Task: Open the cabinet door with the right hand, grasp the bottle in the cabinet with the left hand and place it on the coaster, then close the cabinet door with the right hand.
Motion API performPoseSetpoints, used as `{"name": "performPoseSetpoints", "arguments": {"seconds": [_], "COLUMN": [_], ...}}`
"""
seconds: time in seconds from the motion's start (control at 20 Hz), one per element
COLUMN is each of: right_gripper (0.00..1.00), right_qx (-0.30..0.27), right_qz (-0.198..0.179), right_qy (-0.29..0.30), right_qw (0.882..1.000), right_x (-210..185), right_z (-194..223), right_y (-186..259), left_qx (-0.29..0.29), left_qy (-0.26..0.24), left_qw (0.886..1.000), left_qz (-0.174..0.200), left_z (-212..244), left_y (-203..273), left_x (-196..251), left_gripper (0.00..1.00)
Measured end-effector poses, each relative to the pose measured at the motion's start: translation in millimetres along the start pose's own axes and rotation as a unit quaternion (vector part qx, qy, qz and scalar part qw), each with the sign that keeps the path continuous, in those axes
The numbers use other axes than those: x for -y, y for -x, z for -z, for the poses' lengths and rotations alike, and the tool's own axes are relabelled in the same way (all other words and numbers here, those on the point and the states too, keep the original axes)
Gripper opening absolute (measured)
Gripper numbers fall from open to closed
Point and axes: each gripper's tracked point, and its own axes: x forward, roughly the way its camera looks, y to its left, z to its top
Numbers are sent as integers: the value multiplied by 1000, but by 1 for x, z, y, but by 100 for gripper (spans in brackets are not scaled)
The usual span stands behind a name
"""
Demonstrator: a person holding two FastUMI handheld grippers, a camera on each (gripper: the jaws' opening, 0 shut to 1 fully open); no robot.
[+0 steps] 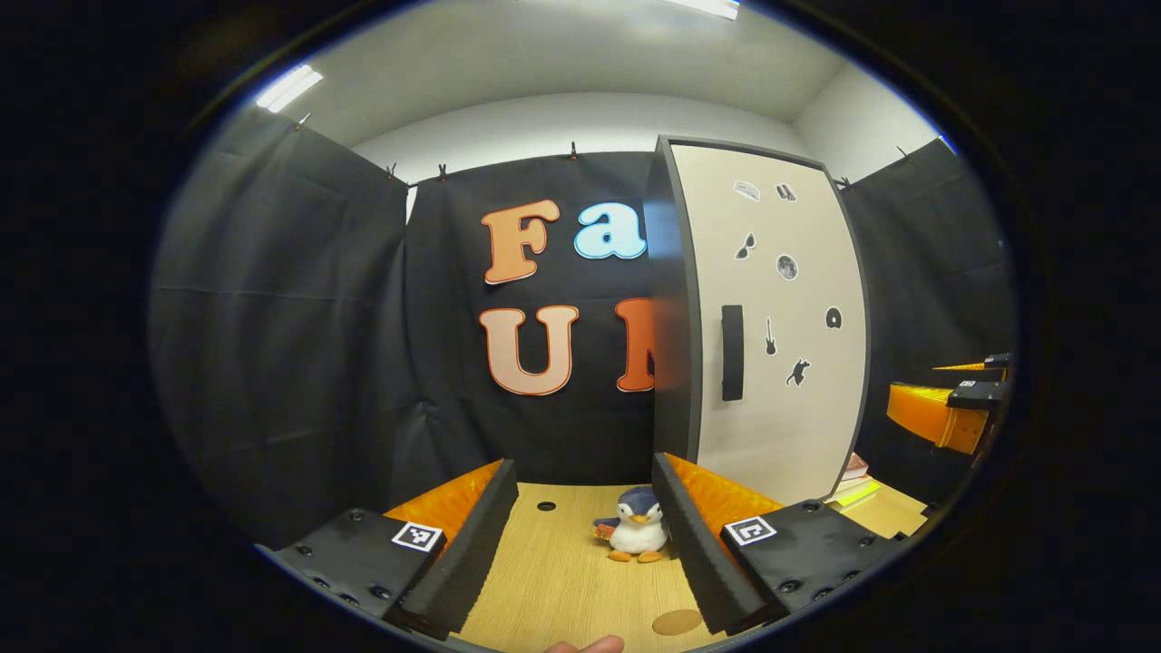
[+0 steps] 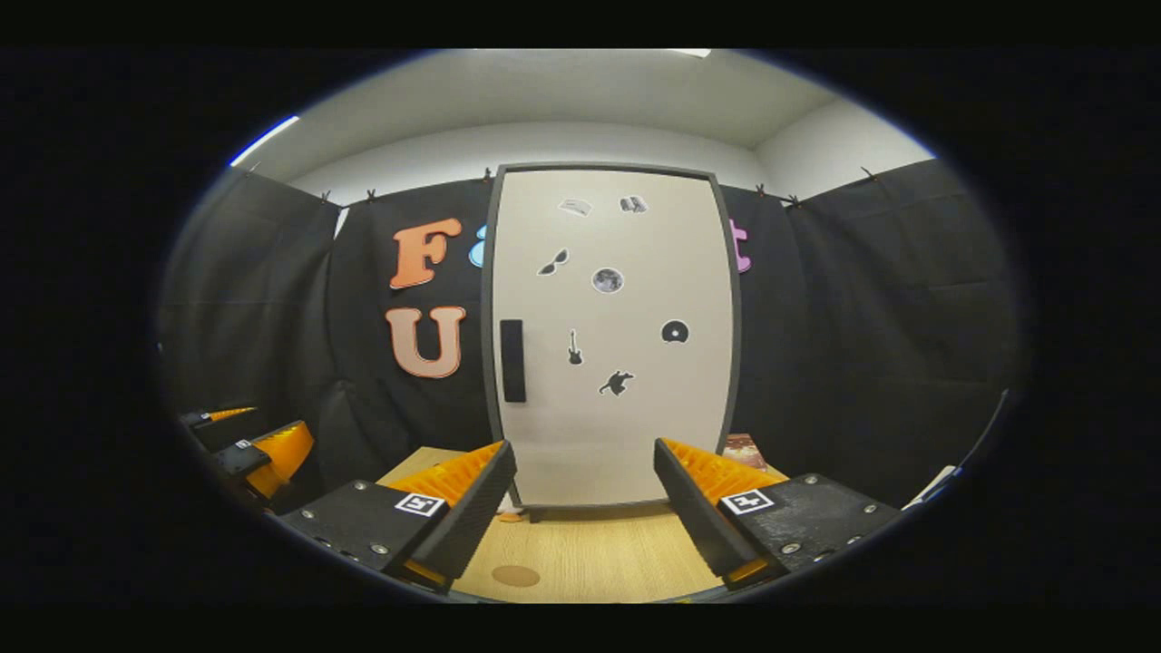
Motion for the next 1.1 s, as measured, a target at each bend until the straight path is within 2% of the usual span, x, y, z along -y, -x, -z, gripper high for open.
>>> {"name": "performPoseSetpoints", "arguments": {"seconds": [0.5, 1.1], "right_gripper": [95, 95], "right_qx": [-1, 26], "right_qz": [-21, -35], "right_qy": [-4, 2], "right_qw": [1000, 999], "right_x": [-36, -86], "right_z": [-6, -42], "right_y": [-36, -134], "left_qx": [-12, -28], "left_qy": [-1, 4], "left_qw": [1000, 1000], "left_qz": [-9, -10], "left_z": [12, 35], "left_y": [-9, -43], "left_x": [-25, -61], "left_gripper": [97, 97]}}
